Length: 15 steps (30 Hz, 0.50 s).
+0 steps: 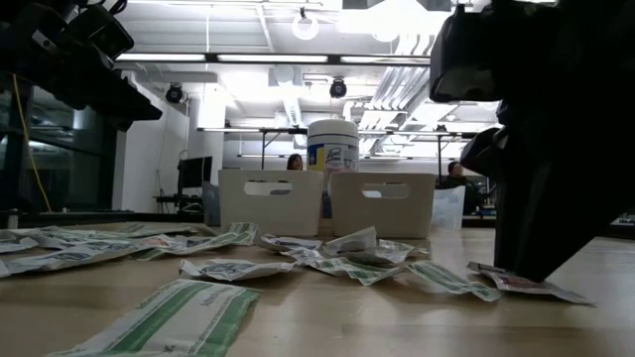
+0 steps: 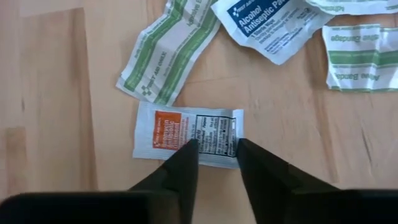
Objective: Pick & Place First Aid Supplies
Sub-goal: Put the ointment into the black transparent bin
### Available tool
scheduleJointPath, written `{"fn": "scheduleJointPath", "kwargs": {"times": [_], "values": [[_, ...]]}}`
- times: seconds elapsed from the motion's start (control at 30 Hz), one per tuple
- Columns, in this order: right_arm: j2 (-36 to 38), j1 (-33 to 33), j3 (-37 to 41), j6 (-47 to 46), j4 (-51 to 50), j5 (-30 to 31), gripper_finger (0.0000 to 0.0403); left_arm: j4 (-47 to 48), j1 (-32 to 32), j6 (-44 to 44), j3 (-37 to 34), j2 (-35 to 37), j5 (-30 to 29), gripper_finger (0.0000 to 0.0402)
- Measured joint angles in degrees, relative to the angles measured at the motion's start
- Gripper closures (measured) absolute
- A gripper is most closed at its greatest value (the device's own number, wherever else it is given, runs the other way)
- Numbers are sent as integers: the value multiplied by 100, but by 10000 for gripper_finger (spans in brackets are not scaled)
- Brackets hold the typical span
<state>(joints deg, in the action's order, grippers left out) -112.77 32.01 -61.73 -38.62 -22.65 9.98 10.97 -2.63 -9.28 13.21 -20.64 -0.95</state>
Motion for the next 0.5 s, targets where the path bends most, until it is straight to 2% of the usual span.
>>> {"fn": "scheduleJointPath", "kwargs": {"times": [0.27,0.5], "values": [[0,-18,0,-110,-67,39,388,56,0,0,0,0,-2,269],[-26,-17,-11,-353,179,23,402,121,0,-2,0,0,-4,269]]}}
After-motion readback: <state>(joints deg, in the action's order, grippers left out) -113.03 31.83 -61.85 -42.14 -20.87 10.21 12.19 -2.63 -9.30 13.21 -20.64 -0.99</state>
